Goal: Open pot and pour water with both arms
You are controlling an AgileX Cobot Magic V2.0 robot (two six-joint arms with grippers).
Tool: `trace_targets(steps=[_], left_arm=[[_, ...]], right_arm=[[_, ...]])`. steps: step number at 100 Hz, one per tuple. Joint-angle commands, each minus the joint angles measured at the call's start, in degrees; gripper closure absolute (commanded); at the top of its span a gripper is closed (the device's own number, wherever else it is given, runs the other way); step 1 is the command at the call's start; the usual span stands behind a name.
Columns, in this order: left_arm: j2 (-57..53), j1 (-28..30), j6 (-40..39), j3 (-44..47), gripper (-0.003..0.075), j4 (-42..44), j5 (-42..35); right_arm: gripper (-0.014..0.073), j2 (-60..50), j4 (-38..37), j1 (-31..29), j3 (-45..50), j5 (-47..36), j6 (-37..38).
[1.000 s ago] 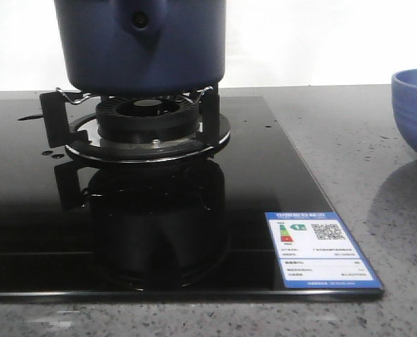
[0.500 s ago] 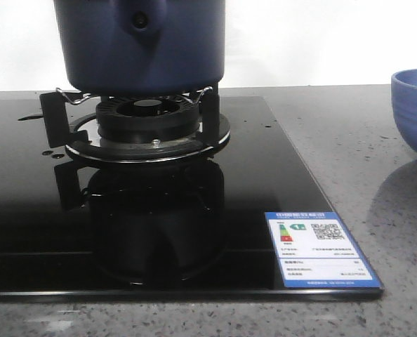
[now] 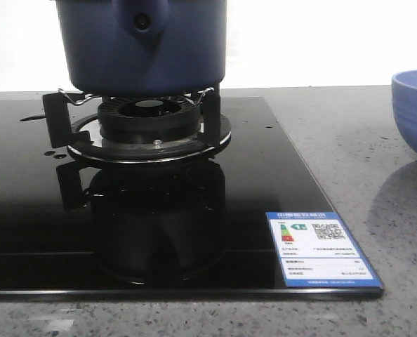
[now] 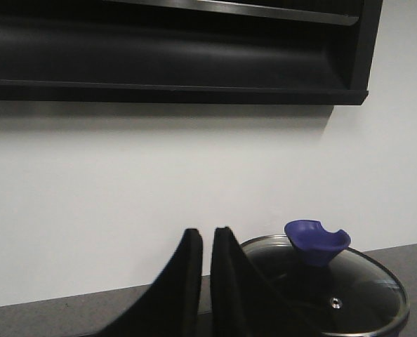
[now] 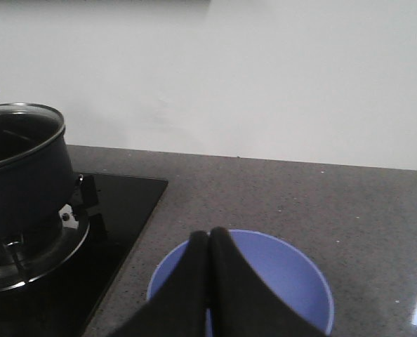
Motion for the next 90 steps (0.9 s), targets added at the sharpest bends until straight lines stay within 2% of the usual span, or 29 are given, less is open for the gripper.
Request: trace_targets(steps=[1,15,53,90], left_arm=[[-3.32,-0.08,-0.72,1.42,0.0741,-1.94,0.70],[-7.21,-0.08,-0.72,5.21,0.0741,-1.94,0.44],[-8.28,-0.08,-0.72,9.26,0.0741,-1.94,1.08],[-8.28,-0.08,-0.72,9.36,0.0741,-1.94,1.08]], right_arm=[[0.0657,-4.66,2.74,1.29,5.29,-11.18,-0.92],[0.0657,-7.64,2.87,1.99,9.50,-12.21,-0.92],[0.0657,-7.73,2.75,1.99,9.62,-12.21,-0.92],[0.0657,-7.73,2.75,1.99,9.62,-12.11,-0.92]])
